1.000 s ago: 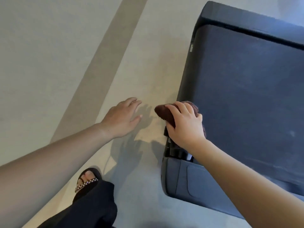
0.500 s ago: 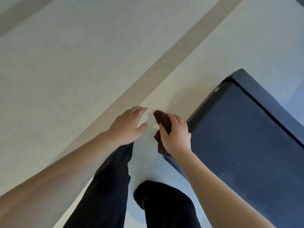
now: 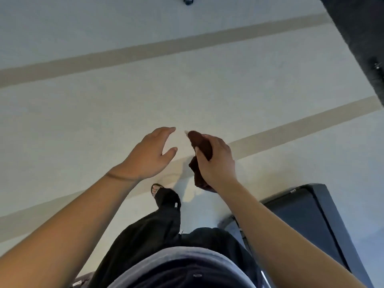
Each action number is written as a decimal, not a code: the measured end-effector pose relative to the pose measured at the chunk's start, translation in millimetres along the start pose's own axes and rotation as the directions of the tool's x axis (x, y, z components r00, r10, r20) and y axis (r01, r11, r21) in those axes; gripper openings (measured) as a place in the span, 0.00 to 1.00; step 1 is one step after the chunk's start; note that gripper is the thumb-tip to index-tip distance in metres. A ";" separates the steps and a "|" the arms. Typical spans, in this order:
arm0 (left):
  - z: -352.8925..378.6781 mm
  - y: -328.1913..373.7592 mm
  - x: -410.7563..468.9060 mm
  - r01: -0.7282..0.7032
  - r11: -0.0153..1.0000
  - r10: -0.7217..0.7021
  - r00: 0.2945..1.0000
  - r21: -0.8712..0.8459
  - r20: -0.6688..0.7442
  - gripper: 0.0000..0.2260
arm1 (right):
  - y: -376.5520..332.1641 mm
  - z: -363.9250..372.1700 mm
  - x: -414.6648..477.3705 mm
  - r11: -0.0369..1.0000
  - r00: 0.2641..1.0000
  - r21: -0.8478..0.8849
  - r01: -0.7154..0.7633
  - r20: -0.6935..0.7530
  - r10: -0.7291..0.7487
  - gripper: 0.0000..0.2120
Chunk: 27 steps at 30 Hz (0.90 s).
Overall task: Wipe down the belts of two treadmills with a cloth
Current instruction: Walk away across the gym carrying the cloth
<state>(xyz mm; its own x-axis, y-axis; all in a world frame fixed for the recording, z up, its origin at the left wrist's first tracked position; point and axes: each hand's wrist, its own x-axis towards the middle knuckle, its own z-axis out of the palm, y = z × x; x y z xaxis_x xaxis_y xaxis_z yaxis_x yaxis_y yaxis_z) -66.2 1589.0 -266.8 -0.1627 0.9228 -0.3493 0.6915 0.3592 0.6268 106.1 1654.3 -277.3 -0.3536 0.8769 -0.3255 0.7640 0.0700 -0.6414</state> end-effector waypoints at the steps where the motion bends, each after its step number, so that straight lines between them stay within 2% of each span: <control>1: -19.4 -10.2 -4.2 0.023 1.000 -0.023 0.999 0.000 -0.041 0.24 | -20.7 4.8 8.3 0.999 0.999 -0.006 0.045 0.013 -0.045 0.18; 7: -100.8 -67.1 -36.8 0.160 0.983 -0.178 0.946 -0.088 -0.270 0.24 | -131.8 46.5 49.0 0.943 0.938 -0.014 0.331 0.116 -0.328 0.21; 12: -130.6 -113.2 -68.1 0.296 0.920 -0.377 0.844 -0.256 -0.382 0.23 | -196.0 91.1 75.2 0.883 0.845 -0.009 0.470 0.293 -0.447 0.21; 18: -175.9 -165.7 -47.5 0.363 0.862 -0.493 0.764 -0.354 -0.417 0.24 | -259.1 144.4 129.7 0.887 0.829 -0.035 0.461 0.373 -0.416 0.20; 24: -259.7 -223.6 33.9 0.399 0.863 -0.498 0.777 -0.310 -0.384 0.25 | -341.7 186.6 223.7 0.829 0.780 -0.026 0.559 0.357 -0.514 0.20; 27: -325.7 -253.9 64.1 0.428 0.849 -0.524 0.752 -0.309 -0.399 0.25 | -407.6 210.4 272.7 0.783 0.729 -0.011 0.621 0.375 -0.573 0.20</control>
<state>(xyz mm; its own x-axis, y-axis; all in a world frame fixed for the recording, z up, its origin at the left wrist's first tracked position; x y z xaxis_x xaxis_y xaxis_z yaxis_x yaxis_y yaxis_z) -481.4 1602.4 -221.4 -0.7660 0.5614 -0.3132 0.3002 0.7432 0.5979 -415.3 1764.8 -250.8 -0.8979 0.4205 -0.1304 0.3845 0.6048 -0.6974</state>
